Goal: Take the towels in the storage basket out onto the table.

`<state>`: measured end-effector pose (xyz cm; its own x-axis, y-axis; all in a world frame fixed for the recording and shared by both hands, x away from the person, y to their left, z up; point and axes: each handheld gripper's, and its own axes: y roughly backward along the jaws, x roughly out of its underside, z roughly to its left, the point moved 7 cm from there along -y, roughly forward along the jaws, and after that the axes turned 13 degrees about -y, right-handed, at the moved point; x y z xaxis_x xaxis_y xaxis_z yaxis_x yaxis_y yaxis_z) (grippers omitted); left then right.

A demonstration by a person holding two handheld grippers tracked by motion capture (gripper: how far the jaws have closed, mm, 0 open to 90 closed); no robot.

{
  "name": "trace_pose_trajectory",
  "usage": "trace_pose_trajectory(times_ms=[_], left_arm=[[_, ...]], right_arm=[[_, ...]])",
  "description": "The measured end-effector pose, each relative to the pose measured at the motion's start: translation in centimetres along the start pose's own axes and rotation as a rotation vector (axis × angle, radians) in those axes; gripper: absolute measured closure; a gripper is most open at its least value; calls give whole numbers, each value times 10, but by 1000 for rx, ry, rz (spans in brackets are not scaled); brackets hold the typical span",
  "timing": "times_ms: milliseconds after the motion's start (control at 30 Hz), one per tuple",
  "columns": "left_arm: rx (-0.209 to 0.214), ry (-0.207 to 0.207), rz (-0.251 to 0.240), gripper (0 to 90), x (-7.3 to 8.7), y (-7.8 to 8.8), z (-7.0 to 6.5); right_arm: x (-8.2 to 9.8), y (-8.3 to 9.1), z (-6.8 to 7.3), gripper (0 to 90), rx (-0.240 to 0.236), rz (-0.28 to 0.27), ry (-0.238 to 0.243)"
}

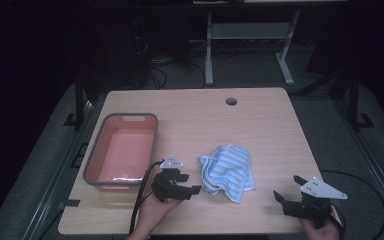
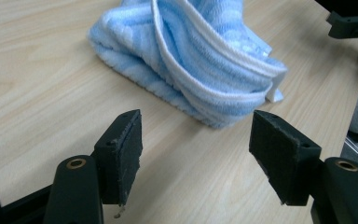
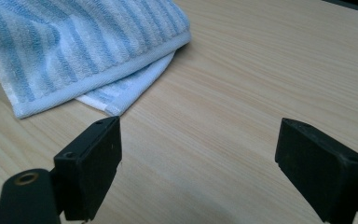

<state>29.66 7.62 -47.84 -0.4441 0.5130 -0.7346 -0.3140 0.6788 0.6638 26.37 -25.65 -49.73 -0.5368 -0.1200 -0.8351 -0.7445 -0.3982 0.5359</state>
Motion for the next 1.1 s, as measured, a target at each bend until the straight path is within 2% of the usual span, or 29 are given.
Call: trace_pose_trajectory(times_ms=[200,633,867,1100], left_arm=[[-1,12,4,340,8,3,0],[-8,6,25,334,20,8,-1],[4,34,10,334,27,5,-1],[7,18,16,319,28,2,-3]], right_arm=[[0,0,0,141,2,-2,1],[0,0,0,141,1,1,2],[0,1,1,141,1,-5,3],[1,0,2,141,-7,1,-5]])
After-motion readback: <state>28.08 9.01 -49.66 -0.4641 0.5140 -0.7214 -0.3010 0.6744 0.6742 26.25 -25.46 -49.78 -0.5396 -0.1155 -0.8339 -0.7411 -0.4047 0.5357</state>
